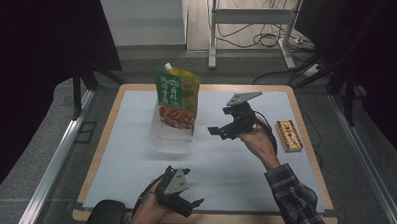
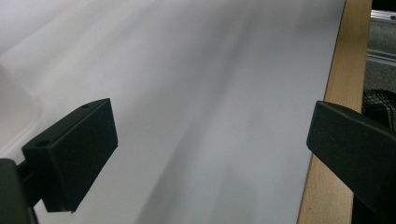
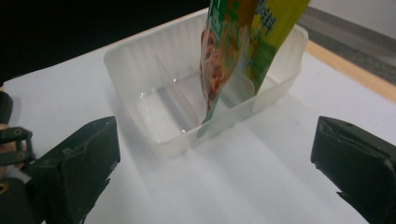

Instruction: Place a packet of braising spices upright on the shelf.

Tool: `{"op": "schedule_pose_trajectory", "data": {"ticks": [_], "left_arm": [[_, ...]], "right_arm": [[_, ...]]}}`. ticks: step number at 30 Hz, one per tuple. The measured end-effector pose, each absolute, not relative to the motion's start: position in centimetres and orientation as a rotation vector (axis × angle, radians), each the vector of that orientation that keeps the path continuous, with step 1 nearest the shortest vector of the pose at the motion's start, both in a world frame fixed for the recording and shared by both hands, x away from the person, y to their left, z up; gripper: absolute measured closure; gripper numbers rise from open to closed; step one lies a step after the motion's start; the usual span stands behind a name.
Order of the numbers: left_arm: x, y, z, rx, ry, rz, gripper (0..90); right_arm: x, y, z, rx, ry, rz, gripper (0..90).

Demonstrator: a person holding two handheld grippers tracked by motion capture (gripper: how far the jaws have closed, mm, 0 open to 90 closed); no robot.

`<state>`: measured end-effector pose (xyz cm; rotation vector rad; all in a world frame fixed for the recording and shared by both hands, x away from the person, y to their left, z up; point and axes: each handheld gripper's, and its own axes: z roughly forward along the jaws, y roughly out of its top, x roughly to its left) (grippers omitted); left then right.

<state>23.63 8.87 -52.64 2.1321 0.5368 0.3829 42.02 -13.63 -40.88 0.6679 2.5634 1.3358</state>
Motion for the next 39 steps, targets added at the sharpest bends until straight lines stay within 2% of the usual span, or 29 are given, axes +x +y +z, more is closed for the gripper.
{"op": "schedule_pose_trajectory", "data": {"ticks": [15, 39], "left_arm": [[23.6, 8.8, -52.7, 2.131, 0.532, 0.389, 1.5], [23.5, 8.8, -52.6, 2.126, 0.533, 0.398, 1.6]], "right_arm": [[40.6, -17.3, -43.0, 0.754, 2.518, 1.283, 1.5], [41.2, -21.6, -45.2, 0.927, 2.462, 1.153, 1.9]]}}
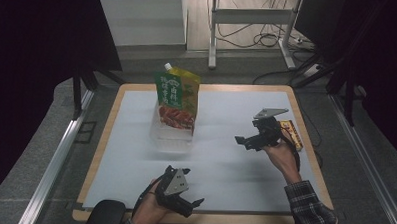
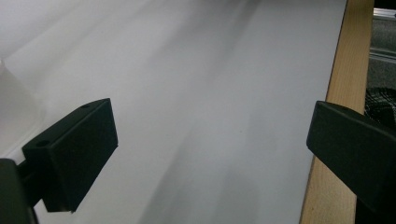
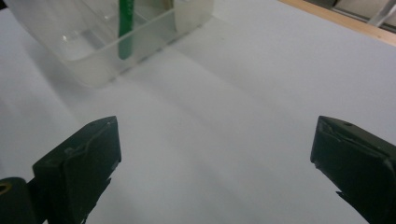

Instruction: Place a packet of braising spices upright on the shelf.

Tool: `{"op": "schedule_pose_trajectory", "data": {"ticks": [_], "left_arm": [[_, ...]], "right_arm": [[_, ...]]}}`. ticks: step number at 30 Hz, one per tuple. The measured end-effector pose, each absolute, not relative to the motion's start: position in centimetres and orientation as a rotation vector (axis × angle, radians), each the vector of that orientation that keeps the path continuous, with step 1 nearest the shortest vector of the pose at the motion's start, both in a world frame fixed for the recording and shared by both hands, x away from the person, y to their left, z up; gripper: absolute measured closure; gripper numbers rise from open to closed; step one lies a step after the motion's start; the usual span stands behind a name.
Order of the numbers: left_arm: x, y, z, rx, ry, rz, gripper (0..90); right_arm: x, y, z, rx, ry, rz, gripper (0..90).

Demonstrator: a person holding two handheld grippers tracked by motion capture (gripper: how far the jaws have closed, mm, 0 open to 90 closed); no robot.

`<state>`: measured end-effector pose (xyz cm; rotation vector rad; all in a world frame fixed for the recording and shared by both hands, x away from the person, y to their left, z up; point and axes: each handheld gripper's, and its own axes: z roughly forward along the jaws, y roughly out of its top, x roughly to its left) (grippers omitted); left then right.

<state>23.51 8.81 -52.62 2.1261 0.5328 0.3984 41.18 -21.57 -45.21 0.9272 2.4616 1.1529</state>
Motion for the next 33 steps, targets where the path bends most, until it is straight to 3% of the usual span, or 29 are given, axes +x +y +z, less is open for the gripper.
{"op": "schedule_pose_trajectory", "data": {"ticks": [33], "left_arm": [[23.5, 8.8, -52.7, 2.134, 0.529, 0.410, 1.7]], "right_arm": [[43.8, -29.6, -47.1, 1.295, 2.267, 0.892, 2.4]]}}
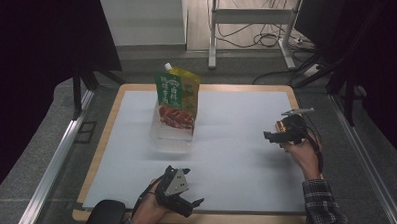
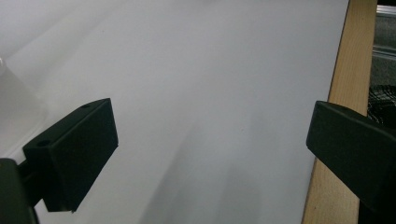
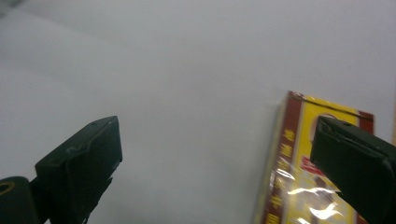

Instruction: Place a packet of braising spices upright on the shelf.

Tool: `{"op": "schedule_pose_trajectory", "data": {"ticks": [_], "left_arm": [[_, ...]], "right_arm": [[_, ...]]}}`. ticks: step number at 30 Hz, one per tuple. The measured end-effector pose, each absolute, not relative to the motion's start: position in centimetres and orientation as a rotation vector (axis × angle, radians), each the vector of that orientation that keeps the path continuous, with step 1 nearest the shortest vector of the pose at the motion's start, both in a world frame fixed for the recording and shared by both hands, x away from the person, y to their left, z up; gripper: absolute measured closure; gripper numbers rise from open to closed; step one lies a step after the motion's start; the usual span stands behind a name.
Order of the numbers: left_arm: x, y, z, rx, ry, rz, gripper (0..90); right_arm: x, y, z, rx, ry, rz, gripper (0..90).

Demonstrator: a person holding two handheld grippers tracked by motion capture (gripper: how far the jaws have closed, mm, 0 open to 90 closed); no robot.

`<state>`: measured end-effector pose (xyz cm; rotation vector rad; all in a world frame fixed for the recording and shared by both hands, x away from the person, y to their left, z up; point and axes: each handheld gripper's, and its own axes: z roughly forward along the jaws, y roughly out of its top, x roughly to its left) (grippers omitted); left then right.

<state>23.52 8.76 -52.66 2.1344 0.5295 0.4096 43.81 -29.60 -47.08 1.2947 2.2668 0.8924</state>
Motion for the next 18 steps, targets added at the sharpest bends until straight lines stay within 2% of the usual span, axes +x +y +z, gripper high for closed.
{"op": "schedule_pose_trajectory", "data": {"ticks": [15, 18], "left_arm": [[23.5, 8.7, -52.7, 2.140, 0.525, 0.416, 1.8], [23.5, 8.7, -52.7, 2.140, 0.525, 0.416, 1.8]], "right_arm": [[44.9, -32.7, -48.4, 1.437, 2.180, 0.740, 2.4], [45.2, -33.0, -48.9, 1.440, 2.165, 0.718, 9.2]]}}
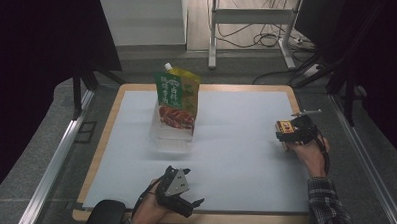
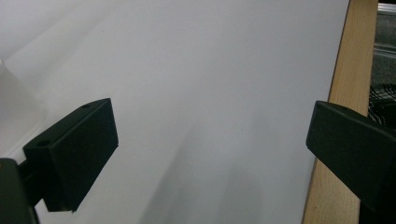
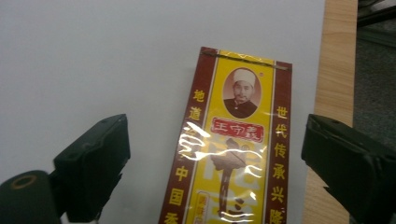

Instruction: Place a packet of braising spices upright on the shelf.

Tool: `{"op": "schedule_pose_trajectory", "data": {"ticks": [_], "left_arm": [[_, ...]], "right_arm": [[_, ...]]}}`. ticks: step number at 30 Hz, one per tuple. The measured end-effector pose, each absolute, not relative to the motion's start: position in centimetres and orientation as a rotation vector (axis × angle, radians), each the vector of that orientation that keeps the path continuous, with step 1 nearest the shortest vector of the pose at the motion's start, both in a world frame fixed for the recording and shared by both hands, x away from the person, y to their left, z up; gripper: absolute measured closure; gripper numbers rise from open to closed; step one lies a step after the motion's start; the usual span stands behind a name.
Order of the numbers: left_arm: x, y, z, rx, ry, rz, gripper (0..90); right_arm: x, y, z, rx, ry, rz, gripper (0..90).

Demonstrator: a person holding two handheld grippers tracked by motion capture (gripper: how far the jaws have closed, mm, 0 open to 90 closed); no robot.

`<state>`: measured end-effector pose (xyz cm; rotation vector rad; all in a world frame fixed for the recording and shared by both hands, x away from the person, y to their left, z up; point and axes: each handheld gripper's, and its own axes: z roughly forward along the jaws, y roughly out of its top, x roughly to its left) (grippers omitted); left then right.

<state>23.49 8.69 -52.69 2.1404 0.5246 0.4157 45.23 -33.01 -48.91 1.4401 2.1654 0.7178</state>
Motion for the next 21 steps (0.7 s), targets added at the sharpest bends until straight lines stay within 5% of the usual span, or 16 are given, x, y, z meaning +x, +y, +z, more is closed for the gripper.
{"op": "schedule_pose_trajectory", "data": {"ticks": [21], "left_arm": [[23.4, 8.6, -52.7, 2.143, 0.520, 0.419, 1.8]], "right_arm": [[45.7, -33.4, -50.3, 1.493, 2.181, 0.635, 31.0]]}}
